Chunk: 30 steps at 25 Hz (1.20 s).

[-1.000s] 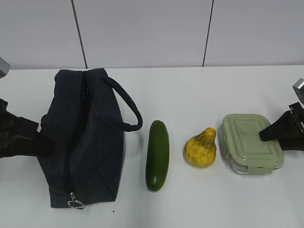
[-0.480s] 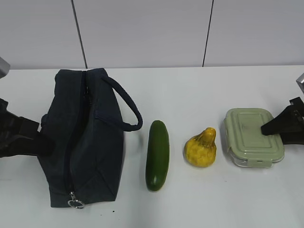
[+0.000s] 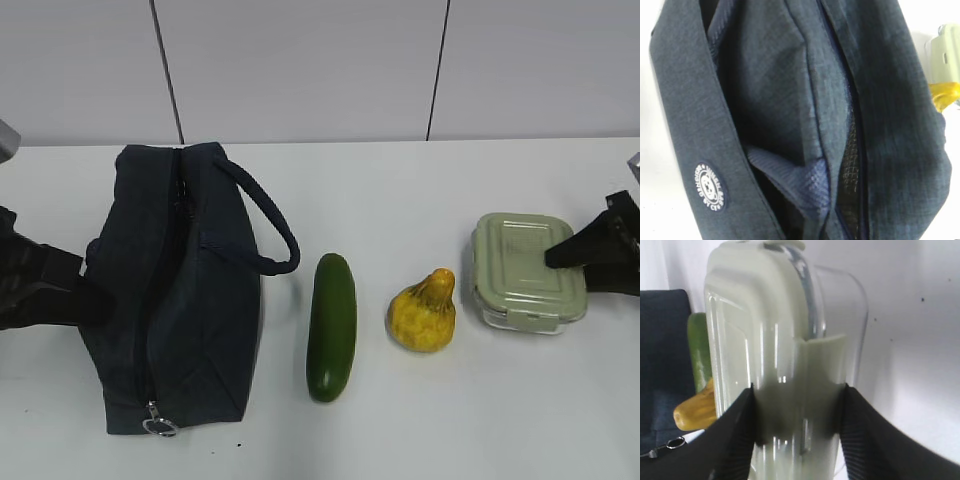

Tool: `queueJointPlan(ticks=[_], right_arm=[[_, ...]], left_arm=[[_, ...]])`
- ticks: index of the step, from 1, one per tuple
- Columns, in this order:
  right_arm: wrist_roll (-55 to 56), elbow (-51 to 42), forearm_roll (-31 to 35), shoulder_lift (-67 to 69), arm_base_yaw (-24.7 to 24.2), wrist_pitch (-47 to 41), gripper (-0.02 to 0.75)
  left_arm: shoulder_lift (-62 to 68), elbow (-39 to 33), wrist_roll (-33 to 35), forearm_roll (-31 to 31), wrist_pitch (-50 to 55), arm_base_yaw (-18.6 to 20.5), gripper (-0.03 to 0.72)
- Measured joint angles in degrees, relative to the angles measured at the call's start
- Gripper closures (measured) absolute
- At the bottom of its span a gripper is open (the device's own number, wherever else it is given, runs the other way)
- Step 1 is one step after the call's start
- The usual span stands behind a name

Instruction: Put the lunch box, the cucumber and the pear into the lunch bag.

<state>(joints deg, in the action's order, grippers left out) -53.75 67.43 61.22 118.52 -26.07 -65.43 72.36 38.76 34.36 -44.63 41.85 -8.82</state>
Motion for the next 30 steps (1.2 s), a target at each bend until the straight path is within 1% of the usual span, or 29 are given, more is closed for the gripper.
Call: queueJointPlan(ticks=[3,9,16,20,24,30], right_arm=[[0.2,0.0,2.3,0.0,0.0,0.0,0.367],[0.3,0.0,3.8,0.0,0.1,0.0,0.367],[0.3,0.0,9.5,-1.6,0.1,0.3,0.367],[0.3,0.0,11.3,-2.6,0.5,0.3,0.367],[0.3,-0.1,12.5,-3.5,2.4,0.3,0.367],[0.3,0.0,16.5,-4.6,7.4,0.3,0.367]], left_arm=[[0.0,0.0,0.0,0.0,0.0,0.0,0.701],[0.0,0.0,0.0,0.0,0.0,0.0,0.701],[0.0,0.0,0.0,0.0,-0.5,0.0,0.701],[0.0,0.0,0.0,0.0,-0.6,0.0,0.701],[0.0,0.0,0.0,0.0,-0.7,0.0,0.701],[0.0,0.0,0.0,0.0,-0.7,0.0,0.701]])
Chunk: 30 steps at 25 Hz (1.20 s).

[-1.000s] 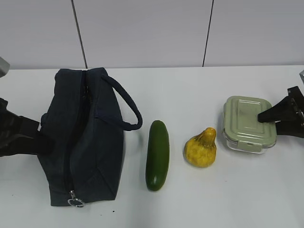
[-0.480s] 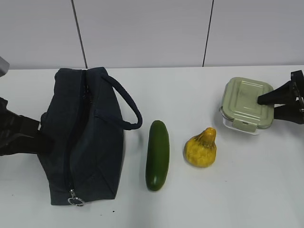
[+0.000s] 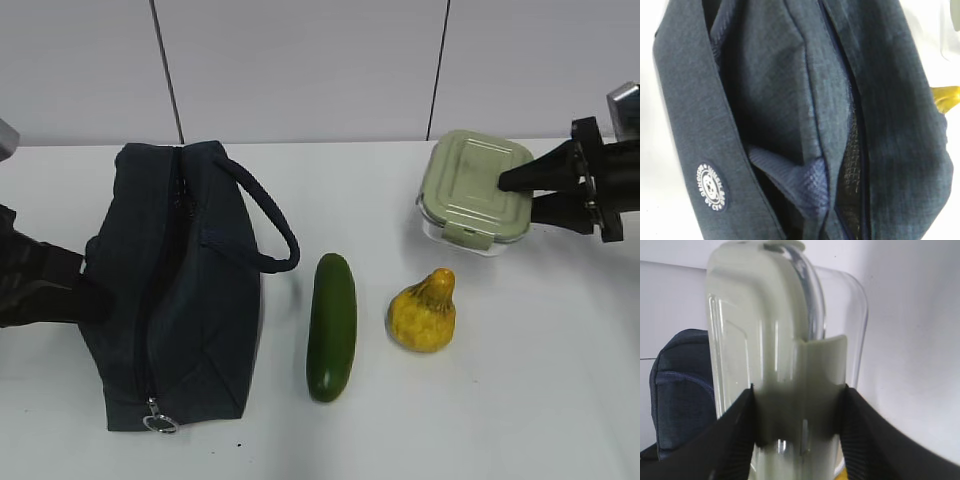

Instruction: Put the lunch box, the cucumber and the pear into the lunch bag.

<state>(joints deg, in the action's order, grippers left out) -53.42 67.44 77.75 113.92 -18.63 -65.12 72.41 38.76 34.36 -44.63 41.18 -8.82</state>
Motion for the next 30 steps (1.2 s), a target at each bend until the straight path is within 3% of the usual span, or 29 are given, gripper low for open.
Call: queueJointPlan(ticks=[22,30], right_arm=[[8.9,17.1,2.6,-4.2,21.7,-1.3,0.367],[8.8,18.2,5.8,-4.2,30.7,-1.6,0.367]], left_arm=[[0.0,0.0,0.0,0.0,-0.4,0.0,0.701],[0.0,0.0,0.0,0.0,-0.7,0.0,0.701]])
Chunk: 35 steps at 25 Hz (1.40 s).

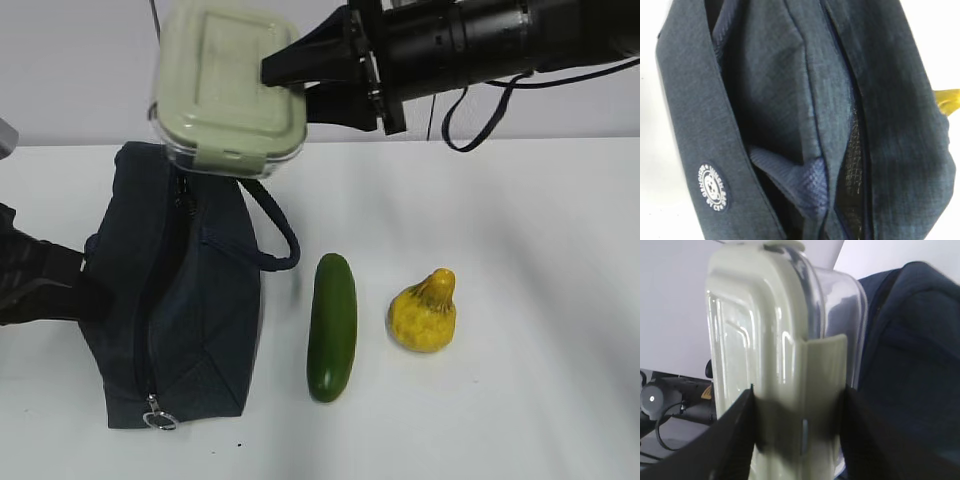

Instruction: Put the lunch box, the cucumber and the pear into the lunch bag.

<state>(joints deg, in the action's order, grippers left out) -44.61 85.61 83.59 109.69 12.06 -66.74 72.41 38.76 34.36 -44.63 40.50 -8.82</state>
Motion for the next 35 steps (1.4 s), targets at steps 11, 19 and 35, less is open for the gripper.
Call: queueJointPlan(ticks=[11,19,35], right_arm=[[-5.7,0.0,8.2,1.3,7.2,4.9,0.367],[-6.6,0.0,13.6,7.7,7.2,7.0,0.367],[0.1,0.4,-10.4,8.8,7.2,7.1,0.367]], left_arm=[[0.0,0.0,0.0,-0.6,-0.2,0.0,0.702],[0.0,0.0,0.0,-2.0,-0.3,0.0,0.702],[0.0,0.0,0.0,-2.2,-0.5,0.0,0.702]])
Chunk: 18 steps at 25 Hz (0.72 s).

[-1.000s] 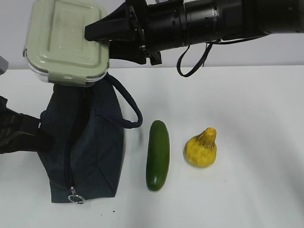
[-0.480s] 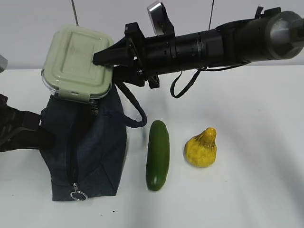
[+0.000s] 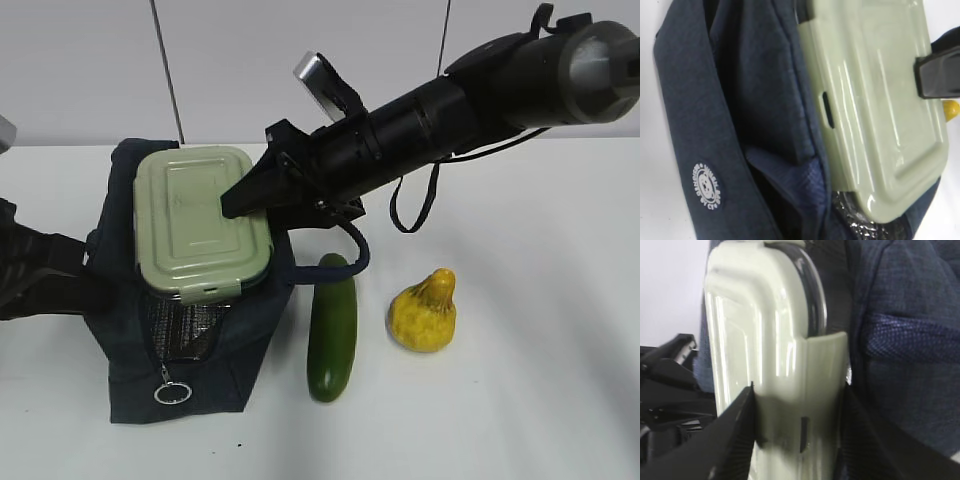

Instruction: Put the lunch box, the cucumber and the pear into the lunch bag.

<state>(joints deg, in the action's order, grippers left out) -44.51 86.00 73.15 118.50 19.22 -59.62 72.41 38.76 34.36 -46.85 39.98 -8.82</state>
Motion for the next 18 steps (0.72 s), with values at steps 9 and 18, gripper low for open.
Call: queueJointPlan(ticks=[9,18], right_arm=[[7.3,2.2,-14.9,0.0,0.7,6.9,0.367],[8.0,2.3,-17.1,0.0,5.7,15.3,0.367]], left_arm=[[0.0,0.0,0.0,-0.5,0.6,0.0,0.702],[0.0,0.0,0.0,-0.6,0.8,0.0,0.702]])
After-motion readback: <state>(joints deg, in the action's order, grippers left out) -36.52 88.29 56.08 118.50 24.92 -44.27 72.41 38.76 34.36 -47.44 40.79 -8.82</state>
